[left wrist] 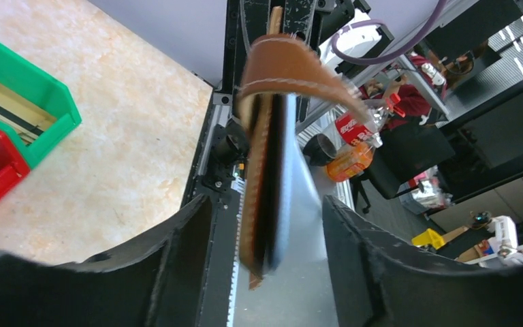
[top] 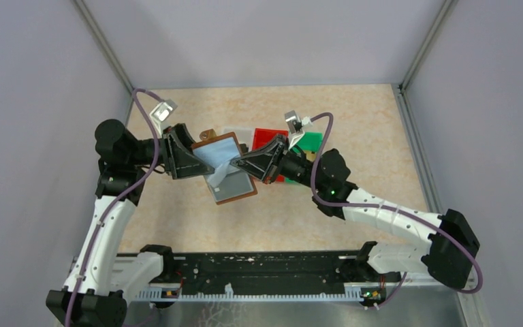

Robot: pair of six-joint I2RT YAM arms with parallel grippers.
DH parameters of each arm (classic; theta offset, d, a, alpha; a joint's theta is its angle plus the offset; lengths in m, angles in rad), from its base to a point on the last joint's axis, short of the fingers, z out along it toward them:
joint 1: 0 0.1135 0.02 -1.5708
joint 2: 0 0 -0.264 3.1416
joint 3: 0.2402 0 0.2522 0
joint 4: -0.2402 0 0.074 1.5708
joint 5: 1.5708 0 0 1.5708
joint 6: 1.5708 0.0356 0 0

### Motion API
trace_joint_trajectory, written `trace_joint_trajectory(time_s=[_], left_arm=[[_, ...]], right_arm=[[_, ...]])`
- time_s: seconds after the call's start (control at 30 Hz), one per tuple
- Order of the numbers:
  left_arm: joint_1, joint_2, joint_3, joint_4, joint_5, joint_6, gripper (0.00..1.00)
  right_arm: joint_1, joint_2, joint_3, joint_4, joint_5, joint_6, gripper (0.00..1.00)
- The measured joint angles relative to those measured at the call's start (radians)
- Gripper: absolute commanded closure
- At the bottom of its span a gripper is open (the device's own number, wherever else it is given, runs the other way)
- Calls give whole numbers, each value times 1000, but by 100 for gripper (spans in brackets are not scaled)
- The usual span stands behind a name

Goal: Take the credit cards out of the card holder
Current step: Open the card holder.

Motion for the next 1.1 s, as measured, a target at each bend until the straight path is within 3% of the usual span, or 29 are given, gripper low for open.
trace_joint_trajectory(time_s=[0.23,0.43,0.73,0.9,1.1], left_arm=[[0,13,77,-216,10,246,19],[0,-35,98,-275,42,422,21],[0,-134,84,-354,61,680,38],[0,-117,71,-417,63,750,46],[0,-120,63,-438,56,785,65]], right_arm=[[0,-14,1,-98,70,1,100],[0,-46,1,-137,99,19,100],[0,-29,14,-90,35,118,100],[-2,-12,18,-61,31,165,100],[-2,3,18,-16,18,213,100]])
